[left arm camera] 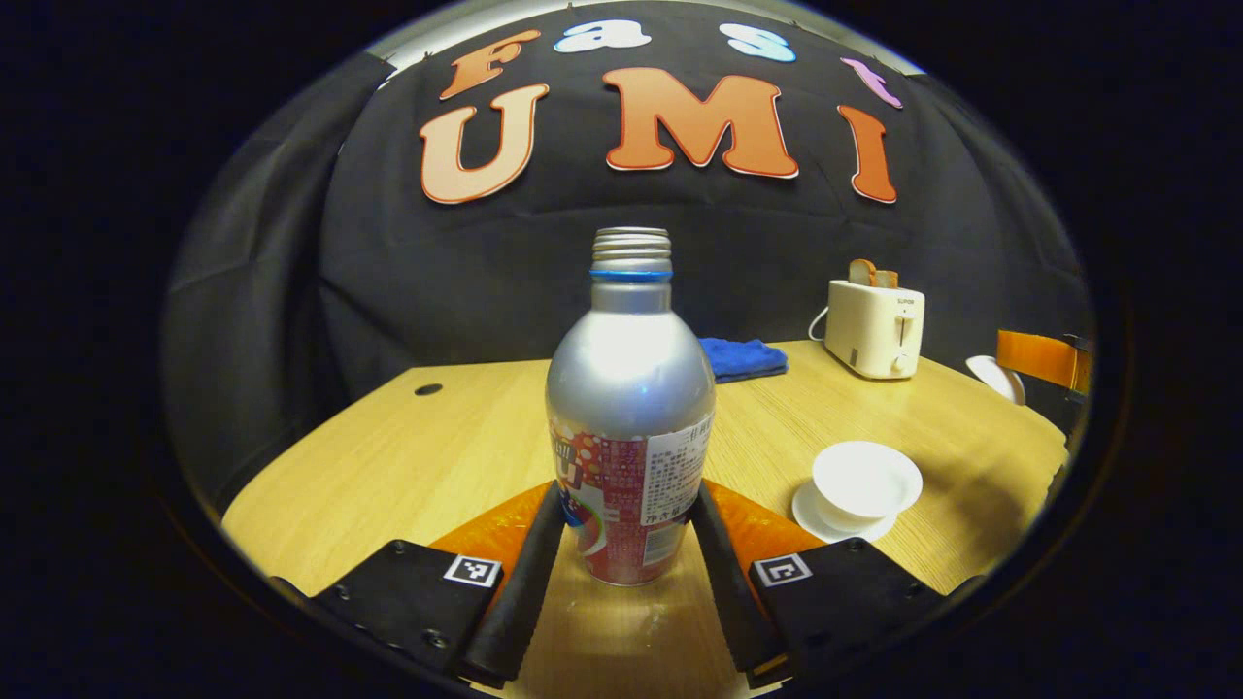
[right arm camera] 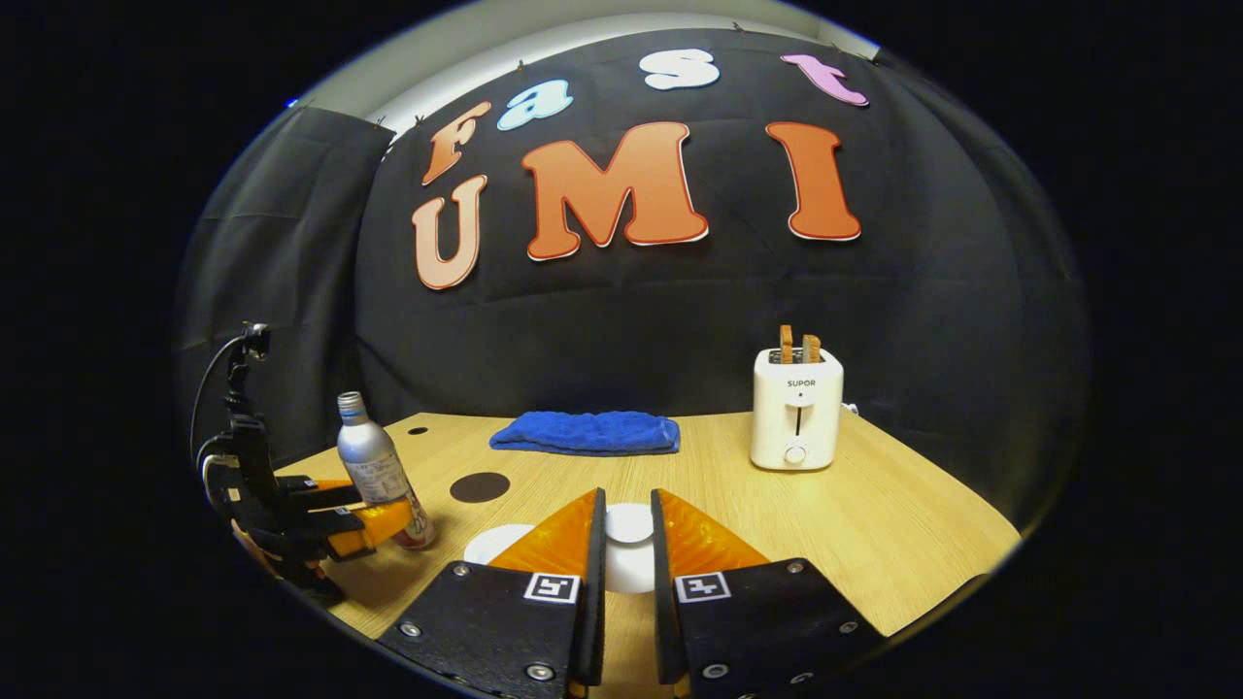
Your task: Open the teacup lid with one hand, grasp the water bottle and pour water into the teacup with the other hand; after pouring, place the water bottle on the coaster and then close the teacup lid.
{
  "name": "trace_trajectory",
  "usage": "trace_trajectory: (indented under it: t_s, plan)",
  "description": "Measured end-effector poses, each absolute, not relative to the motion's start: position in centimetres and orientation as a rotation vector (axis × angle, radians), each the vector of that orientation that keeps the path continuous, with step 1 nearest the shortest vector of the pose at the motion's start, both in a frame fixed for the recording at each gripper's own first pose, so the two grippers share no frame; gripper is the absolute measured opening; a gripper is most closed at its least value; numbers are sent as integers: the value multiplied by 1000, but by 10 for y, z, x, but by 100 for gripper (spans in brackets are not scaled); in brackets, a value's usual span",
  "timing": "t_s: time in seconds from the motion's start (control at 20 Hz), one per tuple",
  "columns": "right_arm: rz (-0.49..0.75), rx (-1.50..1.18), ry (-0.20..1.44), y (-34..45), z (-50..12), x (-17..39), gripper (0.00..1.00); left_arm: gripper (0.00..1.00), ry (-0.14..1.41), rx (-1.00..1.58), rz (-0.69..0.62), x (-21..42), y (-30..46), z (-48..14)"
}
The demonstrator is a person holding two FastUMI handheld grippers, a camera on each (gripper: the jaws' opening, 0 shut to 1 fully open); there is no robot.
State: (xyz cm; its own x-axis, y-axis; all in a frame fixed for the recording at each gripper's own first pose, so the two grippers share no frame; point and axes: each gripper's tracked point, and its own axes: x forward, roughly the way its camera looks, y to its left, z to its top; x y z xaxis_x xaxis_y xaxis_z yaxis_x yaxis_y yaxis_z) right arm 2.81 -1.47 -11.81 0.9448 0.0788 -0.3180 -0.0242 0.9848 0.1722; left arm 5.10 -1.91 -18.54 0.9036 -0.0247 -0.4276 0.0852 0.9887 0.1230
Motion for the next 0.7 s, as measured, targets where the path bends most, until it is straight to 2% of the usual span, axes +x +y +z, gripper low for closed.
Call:
trace_trajectory:
  t_s: [0.1, 0.15, 0.3, 0.35, 0.45, 0.55, 0.6, 0.65, 0.7]
  plan:
    - [40, 166, 323, -21, -115, 26, 22, 76, 419, 205, -42, 55, -14, -176]
    - [36, 159, 320, -23, -116, 24, 22, 79, 410, 238, -43, 57, -13, -171]
    - [20, 149, 308, -31, -114, 21, 22, 79, 397, 338, -47, 58, -11, -162]
    - [22, 149, 308, -31, -114, 19, 22, 75, 390, 370, -51, 60, -13, -161]
    - [24, 143, 305, -31, -115, 15, 22, 75, 373, 457, -52, 58, -16, -157]
    - [21, 136, 298, -33, -115, 12, 22, 83, 353, 550, -68, 59, -22, -155]
    - [20, 133, 299, -34, -117, 12, 22, 75, 350, 586, -78, 60, -27, -155]
    - [19, 132, 300, -34, -118, 11, 22, 80, 347, 629, -91, 60, -30, -155]
    - [17, 133, 300, -35, -117, 10, 22, 76, 352, 684, -96, 59, -32, -157]
